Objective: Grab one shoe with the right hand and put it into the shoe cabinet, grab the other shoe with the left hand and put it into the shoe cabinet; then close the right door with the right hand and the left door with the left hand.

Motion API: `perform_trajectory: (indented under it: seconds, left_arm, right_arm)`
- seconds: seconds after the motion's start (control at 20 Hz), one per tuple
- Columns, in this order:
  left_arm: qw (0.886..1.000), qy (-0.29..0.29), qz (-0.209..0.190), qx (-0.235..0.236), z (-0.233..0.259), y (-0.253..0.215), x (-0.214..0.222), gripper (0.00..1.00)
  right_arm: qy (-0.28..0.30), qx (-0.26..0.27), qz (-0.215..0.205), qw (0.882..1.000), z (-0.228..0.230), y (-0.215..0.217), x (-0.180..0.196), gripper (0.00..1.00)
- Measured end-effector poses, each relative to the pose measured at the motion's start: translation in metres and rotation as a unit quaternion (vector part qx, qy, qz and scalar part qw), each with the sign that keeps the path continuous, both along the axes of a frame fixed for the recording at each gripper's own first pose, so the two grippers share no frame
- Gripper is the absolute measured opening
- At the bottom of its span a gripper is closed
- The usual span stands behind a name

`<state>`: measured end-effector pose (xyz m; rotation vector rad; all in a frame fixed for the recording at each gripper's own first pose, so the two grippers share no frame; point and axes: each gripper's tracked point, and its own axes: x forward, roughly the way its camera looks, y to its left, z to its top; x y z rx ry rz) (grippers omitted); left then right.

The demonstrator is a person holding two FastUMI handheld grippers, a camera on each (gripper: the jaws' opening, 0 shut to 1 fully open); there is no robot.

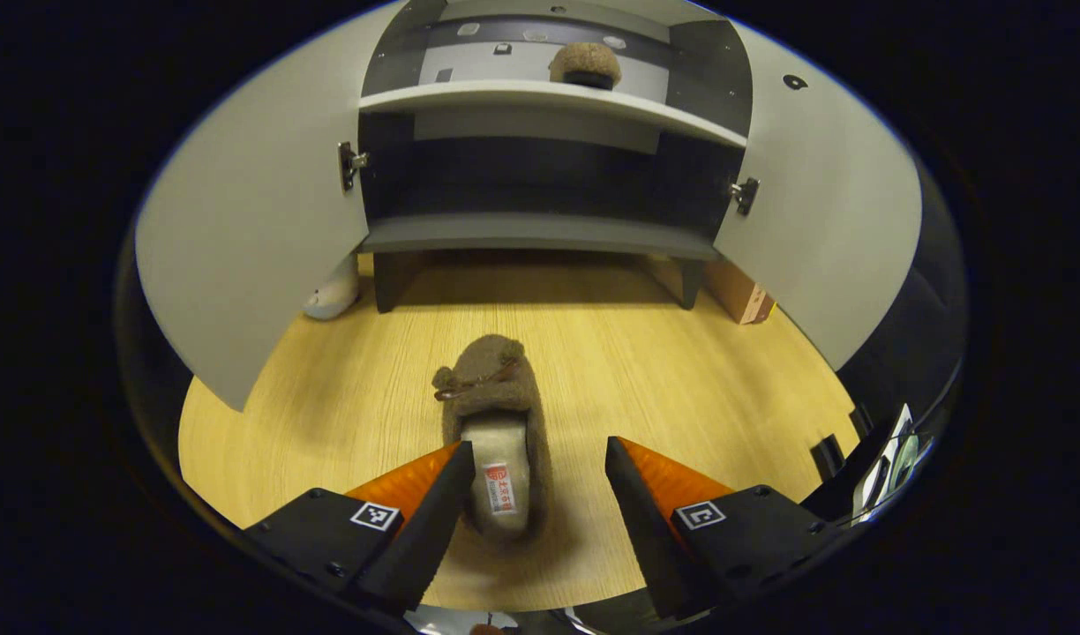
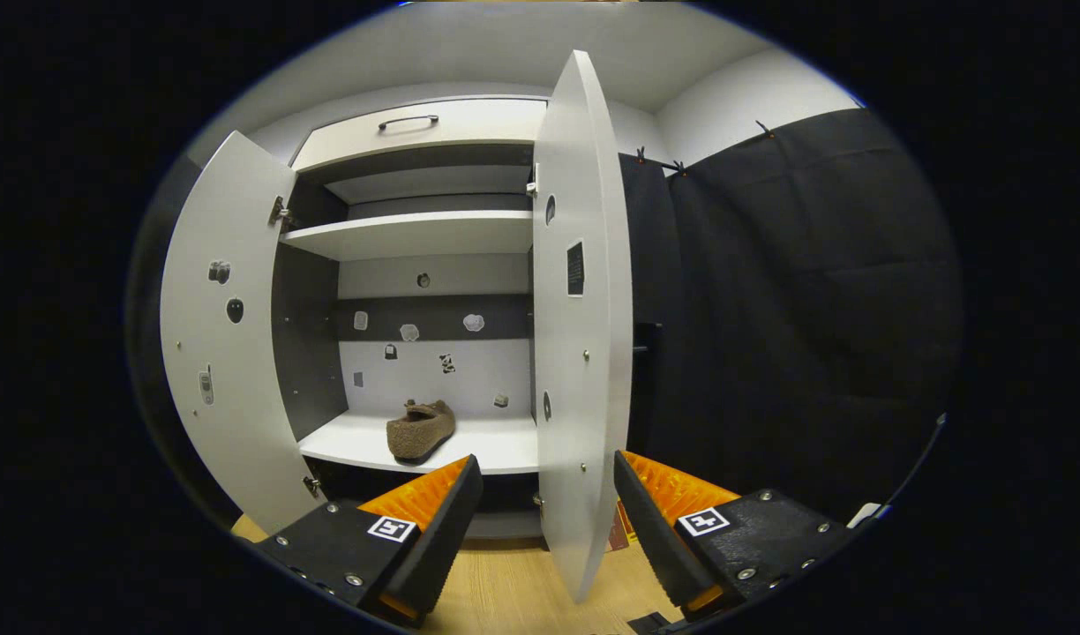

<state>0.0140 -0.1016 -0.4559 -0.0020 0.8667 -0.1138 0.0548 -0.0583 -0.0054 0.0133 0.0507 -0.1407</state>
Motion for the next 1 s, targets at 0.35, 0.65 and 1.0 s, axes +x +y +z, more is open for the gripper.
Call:
perform_trajectory:
  seconds: [0.35, 0.65, 1.0]
  left_arm:
    - [0.999, 0.027, -0.004, 0.022, -0.03, -0.004, 0.007, 0.75]
    - [0.997, 0.075, 0.005, 0.01, -0.045, -0.004, 0.006, 0.12]
    - [0.995, 0.094, 0.018, 0.01, -0.022, -0.006, 0.006, 0.07]
  right_arm:
    - [0.012, 0.019, 0.005, 1.0, -0.01, -0.011, -0.003, 0.92]
    - [0.009, 0.026, 0.009, 1.0, -0.008, -0.018, -0.004, 0.92]
    - [0.003, 0.032, 0.024, 0.999, -0.005, -0.012, -0.003, 0.92]
